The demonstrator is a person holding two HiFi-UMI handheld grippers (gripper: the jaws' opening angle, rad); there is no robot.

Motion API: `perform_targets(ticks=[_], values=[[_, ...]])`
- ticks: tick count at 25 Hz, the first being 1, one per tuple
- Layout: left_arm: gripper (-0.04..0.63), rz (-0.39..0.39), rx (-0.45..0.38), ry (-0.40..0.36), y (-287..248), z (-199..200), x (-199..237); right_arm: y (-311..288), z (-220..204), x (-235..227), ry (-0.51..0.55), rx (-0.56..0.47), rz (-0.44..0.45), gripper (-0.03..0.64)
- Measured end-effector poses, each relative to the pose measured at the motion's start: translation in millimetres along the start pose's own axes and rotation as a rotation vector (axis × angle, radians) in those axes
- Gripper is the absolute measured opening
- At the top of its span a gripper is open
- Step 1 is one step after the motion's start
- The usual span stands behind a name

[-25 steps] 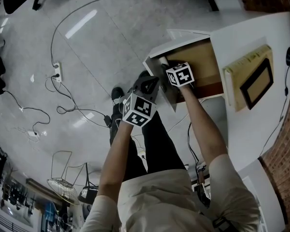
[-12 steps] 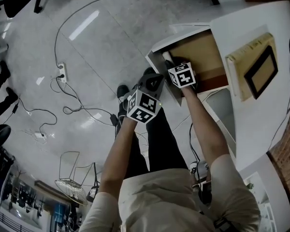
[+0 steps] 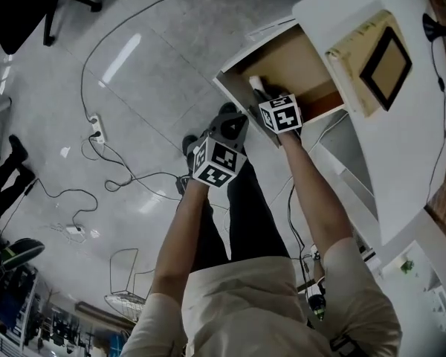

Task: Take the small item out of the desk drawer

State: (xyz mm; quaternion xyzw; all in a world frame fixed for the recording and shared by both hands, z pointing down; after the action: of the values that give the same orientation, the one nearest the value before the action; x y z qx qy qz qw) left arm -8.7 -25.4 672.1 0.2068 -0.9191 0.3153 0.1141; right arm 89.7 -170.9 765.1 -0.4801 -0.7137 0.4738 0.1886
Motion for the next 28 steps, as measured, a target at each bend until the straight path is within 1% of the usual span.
perform_targets(ticks=[5, 10, 13, 18, 23, 28], values=[[0.017, -0.037, 0.005, -0.037, 22, 2, -13, 34, -1, 15, -0.041, -0.047, -0.046, 0.123], [0.015, -0.073, -0.003, -0.066, 44, 10, -25, 71, -3, 33, -0.112, -0.097, -0.096, 0.123], [0.015, -0.089, -0.007, -0.087, 57, 12, -33, 89, -7, 46, -0.134, -0.118, -0.118, 0.123], [0.015, -0.095, -0.028, -0.107, 77, 17, -39, 119, -7, 58, -0.194, -0.162, -0.158, 0.124], [0.015, -0.1, -0.022, -0.108, 95, 16, -51, 152, -12, 68, -0.256, -0.196, -0.174, 0.124], [0.015, -0.092, -0.031, -0.101, 117, 20, -60, 181, -9, 81, -0.241, -0.235, -0.195, 0.124]])
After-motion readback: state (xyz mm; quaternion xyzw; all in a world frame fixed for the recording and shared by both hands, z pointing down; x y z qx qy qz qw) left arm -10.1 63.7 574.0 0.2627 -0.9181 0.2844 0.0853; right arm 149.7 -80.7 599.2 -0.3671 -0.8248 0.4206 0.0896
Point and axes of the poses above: the fingertips, and each gripper's own axes: y backward along the fingers, x to its left, z out of its top, the point moved 10 cm from there along y, backward along the fingers, and after that the axes turned 8 degrees about -x, right-handed, at the moved point
